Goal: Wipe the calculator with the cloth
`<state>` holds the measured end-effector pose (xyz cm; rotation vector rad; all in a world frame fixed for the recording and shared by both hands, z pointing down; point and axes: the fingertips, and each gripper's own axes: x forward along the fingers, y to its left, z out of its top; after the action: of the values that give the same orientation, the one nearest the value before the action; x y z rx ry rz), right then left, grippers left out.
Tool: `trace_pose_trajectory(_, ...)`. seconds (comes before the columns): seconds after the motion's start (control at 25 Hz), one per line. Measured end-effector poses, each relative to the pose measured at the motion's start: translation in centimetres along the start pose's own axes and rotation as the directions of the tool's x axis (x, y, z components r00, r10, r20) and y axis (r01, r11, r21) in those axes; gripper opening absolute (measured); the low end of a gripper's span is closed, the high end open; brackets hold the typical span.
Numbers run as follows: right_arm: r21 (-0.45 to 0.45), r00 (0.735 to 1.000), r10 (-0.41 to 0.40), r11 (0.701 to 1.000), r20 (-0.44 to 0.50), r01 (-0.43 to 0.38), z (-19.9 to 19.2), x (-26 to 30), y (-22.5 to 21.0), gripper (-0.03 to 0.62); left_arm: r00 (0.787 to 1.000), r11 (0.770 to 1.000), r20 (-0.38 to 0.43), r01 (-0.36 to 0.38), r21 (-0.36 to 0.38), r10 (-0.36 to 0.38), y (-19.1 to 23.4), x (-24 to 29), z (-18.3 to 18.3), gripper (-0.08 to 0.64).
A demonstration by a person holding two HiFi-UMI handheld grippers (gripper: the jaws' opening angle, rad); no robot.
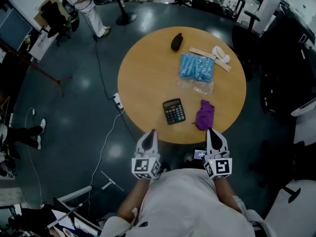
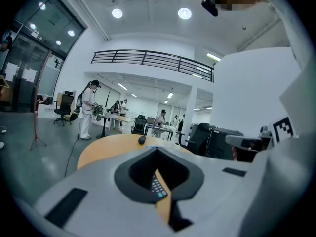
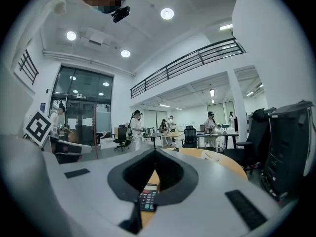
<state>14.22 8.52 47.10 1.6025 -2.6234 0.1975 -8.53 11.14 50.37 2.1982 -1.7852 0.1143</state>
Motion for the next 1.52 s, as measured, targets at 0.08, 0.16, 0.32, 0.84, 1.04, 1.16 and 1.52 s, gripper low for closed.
trace_pose_trajectory(0.08,0.005,1.0,0.013,1.0,-0.01,-0.013,-0.2,0.1,-0.6,0.015,1.0,1.0,-0.01,-0.011,-0.002,0.011,-0.1,0.4,-0.5,0.006)
trace_pose_trajectory(0.16,0.008,0.999,0.034,0.999,-0.019,-0.034,-0.4,0.4,-1.0,0.015,1.0,1.0,-0.019,-0.013,0.011,0.013,-0.3,0.9,-1.0,0.006)
trace_pose_trajectory(0.32,0.0,0.997,0.068,0.998,-0.036,-0.068,-0.9,1.3,-1.8,0.015,0.999,0.999,-0.031,-0.028,0.022,0.028,-0.1,2.1,-1.0,0.006)
trace_pose_trajectory(0.84,0.027,0.991,-0.131,0.991,-0.029,0.132,-0.5,6.9,-3.9,0.015,0.974,0.985,-0.159,0.168,0.042,-0.159,4.1,12.5,-2.7,0.006)
trace_pose_trajectory(1.04,0.022,0.986,-0.166,0.986,-0.017,0.167,0.8,8.2,-4.1,0.015,0.898,0.939,-0.332,0.334,0.08,-0.291,4.4,16.0,-6.0,0.006)
trace_pose_trajectory(1.16,0.021,0.987,-0.155,0.988,-0.035,0.156,0.3,8.8,-4.8,0.015,0.799,0.881,-0.474,0.464,0.092,-0.37,3.8,18.3,-8.9,0.006)
trace_pose_trajectory(1.52,0.031,0.99,-0.112,0.993,-0.091,0.115,-1.5,10.2,-5.9,0.015,0.502,0.728,-0.793,0.676,0.111,-0.345,4.3,24.7,-16.7,0.134)
